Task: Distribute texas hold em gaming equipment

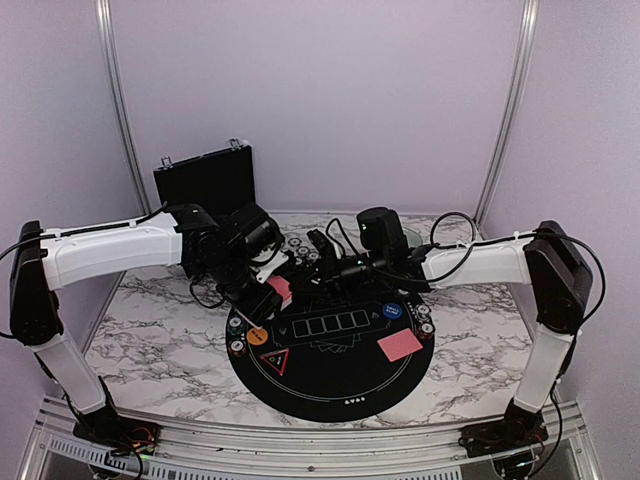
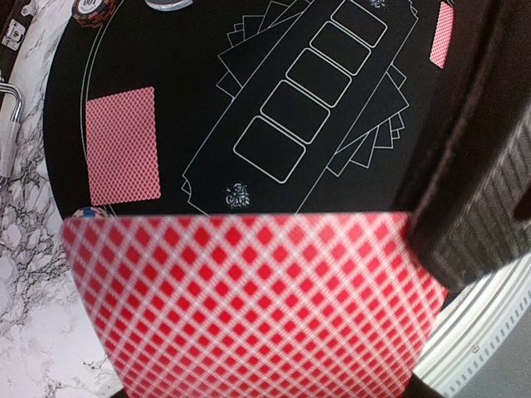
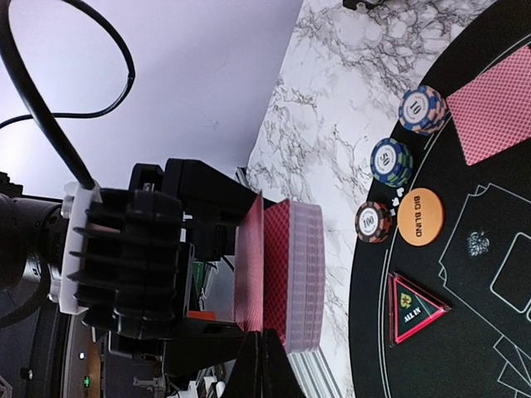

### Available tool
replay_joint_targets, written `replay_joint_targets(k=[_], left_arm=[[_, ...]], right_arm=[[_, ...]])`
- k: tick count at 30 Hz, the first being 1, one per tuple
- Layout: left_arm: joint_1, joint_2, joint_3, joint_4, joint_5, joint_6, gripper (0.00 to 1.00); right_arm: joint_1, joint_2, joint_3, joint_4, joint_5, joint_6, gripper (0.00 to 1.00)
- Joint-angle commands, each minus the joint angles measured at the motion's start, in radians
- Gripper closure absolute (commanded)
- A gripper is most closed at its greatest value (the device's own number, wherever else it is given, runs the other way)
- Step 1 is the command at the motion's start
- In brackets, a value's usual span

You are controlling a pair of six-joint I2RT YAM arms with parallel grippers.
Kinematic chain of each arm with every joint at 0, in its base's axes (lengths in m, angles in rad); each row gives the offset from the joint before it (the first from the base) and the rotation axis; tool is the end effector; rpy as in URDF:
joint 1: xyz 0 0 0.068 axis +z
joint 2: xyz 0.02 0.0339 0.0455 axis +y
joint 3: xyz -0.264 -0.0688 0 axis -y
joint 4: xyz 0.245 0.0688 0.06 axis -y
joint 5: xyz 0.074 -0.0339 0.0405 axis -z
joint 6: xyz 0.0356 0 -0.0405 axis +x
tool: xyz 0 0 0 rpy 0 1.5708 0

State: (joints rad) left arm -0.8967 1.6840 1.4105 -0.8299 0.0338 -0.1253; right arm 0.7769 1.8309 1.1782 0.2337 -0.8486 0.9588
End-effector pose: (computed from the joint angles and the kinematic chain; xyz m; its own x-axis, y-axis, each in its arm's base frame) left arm 0.2183 -0.2752 0.2696 -0.6516 0.6155 -0.4433 0.7145 0.6943 -0.0862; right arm 0.2723 0.3051 0.2278 -0.9461 -0.1714 -0.2749 -0.3096 0.2282 0.9231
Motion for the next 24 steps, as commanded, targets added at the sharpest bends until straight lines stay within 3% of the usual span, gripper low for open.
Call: replay_joint_targets(k=[1,24], left_arm=[[-0.004,-0.038,-0.004,0.017,-0.011,0.013,0.50],[-0.003,-0.049,-0.024,0.025,-0.022,0.009,0.50]], right_arm=[[-0.006,-0.003,0.003,0.055,-0.011,0.026,1.00],[-0.117,-0.100,-0.088,0.115,-0.043,0.072,1.00]])
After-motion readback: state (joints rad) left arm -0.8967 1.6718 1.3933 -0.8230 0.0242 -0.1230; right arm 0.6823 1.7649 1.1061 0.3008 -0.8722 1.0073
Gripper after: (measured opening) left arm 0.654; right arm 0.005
